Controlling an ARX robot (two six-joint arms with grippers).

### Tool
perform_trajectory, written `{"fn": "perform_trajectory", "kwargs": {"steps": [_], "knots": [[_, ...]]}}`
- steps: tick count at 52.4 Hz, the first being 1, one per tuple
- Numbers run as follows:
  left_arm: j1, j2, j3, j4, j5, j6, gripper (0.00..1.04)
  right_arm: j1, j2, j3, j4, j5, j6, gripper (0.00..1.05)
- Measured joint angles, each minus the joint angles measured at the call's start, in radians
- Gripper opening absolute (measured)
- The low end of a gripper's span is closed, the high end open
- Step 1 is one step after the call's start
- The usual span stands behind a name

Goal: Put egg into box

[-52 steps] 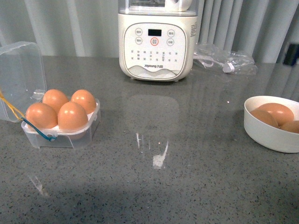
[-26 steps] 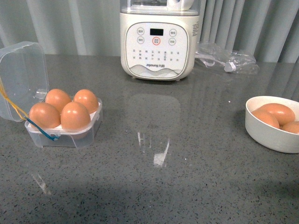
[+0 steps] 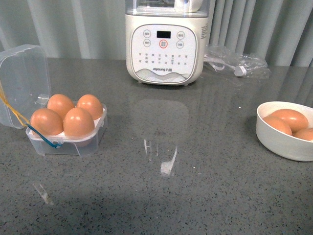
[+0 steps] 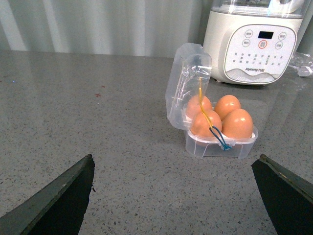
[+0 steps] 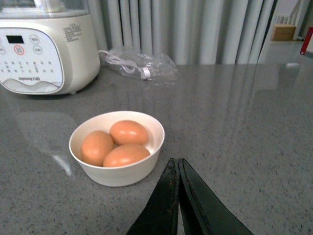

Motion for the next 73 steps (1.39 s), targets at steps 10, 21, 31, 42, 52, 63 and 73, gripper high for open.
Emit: {"fn": "perform_trajectory", "kwargs": {"steps": [10,21,31,42,52,63,73], "knots": [[0.000,0.000,0.000,0.000,0.000,0.000,0.98,-0.005,-0.115,-0.010,-0.109,-0.005,0.000,0.03],[0.000,0.000,0.000,0.000,0.000,0.000,0.98,-0.005,-0.243,-0.011,-0.230,-0.005,0.000,0.03],[0.000,0.000,0.000,0.000,0.000,0.000,0.98,-0.005,-0.332,-0.011,-0.314,-0.005,0.000,0.03],[0.000,0.000,0.000,0.000,0.000,0.000,0.98,-0.005,-0.414,-0.011,-0.394,-0.005,0.000,0.03],[0.000,0.000,0.000,0.000,0.000,0.000,0.98,-0.005,-0.478,-0.011,-0.459,-0.005,0.000,0.03],[0.000,0.000,0.000,0.000,0.000,0.000,0.98,-0.005,-0.661,-0.010,-0.654,-0.006,0.000,0.03],[0.000,0.000,0.000,0.000,0.000,0.000,0.98,-0.005,-0.673,-0.010,-0.660,-0.006,-0.001,0.04]]}}
